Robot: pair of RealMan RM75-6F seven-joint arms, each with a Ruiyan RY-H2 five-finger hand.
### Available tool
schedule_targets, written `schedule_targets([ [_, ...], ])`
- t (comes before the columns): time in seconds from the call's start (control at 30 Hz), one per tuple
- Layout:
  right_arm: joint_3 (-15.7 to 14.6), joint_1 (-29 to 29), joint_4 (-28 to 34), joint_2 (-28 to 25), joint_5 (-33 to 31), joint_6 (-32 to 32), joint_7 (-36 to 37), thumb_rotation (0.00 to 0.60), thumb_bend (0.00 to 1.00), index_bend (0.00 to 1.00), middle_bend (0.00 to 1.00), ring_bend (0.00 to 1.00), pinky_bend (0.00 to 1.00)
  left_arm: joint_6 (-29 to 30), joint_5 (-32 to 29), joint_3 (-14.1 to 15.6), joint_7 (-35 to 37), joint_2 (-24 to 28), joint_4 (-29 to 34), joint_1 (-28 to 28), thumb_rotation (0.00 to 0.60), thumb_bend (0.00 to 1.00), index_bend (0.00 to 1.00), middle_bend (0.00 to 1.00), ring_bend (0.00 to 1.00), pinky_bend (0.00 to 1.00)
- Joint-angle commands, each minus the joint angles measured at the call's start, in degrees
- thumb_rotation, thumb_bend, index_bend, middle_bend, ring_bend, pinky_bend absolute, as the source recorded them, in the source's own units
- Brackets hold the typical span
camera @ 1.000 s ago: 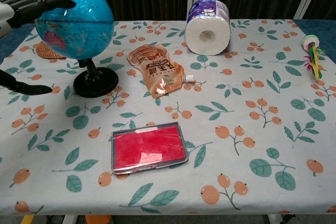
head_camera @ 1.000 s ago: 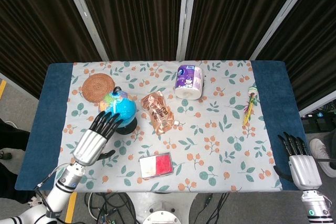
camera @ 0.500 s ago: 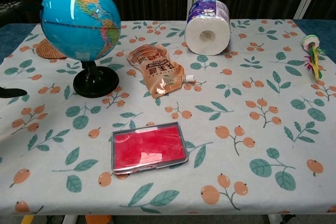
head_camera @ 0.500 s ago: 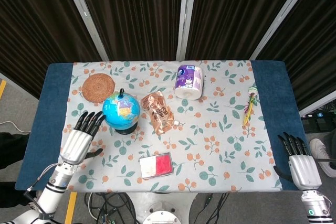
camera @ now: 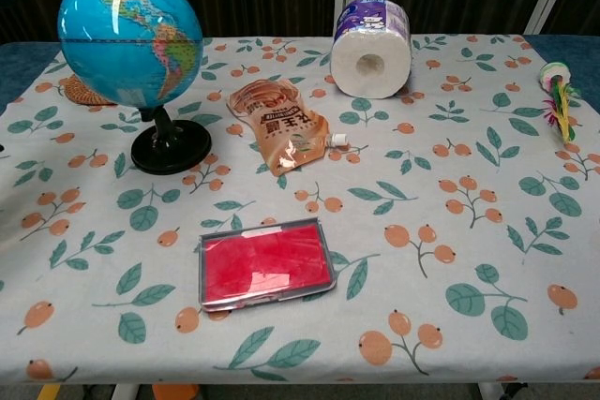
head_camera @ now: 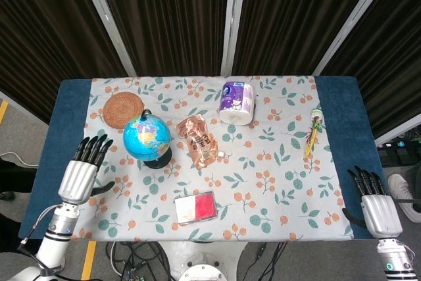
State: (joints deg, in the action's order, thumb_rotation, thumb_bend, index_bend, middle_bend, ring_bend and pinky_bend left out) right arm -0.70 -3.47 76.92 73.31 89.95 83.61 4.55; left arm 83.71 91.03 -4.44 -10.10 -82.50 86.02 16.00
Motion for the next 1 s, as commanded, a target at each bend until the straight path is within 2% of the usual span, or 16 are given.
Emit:
schedule_targets([
  [0.03, 0.01, -0.03, -0.04, 0.06, -0.02, -0.07, 0.02, 0.6, 0.14, 0.0, 0.0, 0.0, 0.0, 1.59, 3.86, 0.25, 0.48, 0.1, 0.65, 1.0, 0.6, 0.0, 0.03, 0.0, 0.0, 0.0],
  [0.17, -0.07, -0.04, -0.24, 0.19, -0.04, -0.23, 0.18, 0.6, 0.14, 0.0, 0.0, 0.0, 0.0, 1.25, 7.67, 0.76, -0.45, -0.06, 1.91, 2.84, 0.6, 0.0, 0.03, 0.0, 0.0, 0.0],
  [0.33, -0.04, -0.01, -0.63, 0.29, -0.23, -0.35, 0.58, 0.6, 0.14, 0.0, 0.0, 0.0, 0.0, -0.73, 8.95, 0.85, -3.05, -0.89, 3.75, 4.56, 0.6, 0.0, 0.03, 0.0, 0.0, 0.0],
  [0.67, -0.1, -0.04, -1.26, 0.55, -0.28, -0.58, 1.18, 0.6, 0.14, 0.0, 0.0, 0.0, 0.0, -4.93, 7.25, 0.83, -6.02, -2.35, 4.85, 6.56, 0.6, 0.0, 0.03, 0.0, 0.0, 0.0],
  [1.0, -0.01, -0.07, -1.28, 0.54, -0.37, -0.59, 1.15, 0.6, 0.14, 0.0, 0.0, 0.0, 0.0, -3.94, 4.98, 1.43, -5.37, -1.87, 4.15, 5.16, 0.6, 0.0, 0.03, 0.0, 0.0, 0.0],
])
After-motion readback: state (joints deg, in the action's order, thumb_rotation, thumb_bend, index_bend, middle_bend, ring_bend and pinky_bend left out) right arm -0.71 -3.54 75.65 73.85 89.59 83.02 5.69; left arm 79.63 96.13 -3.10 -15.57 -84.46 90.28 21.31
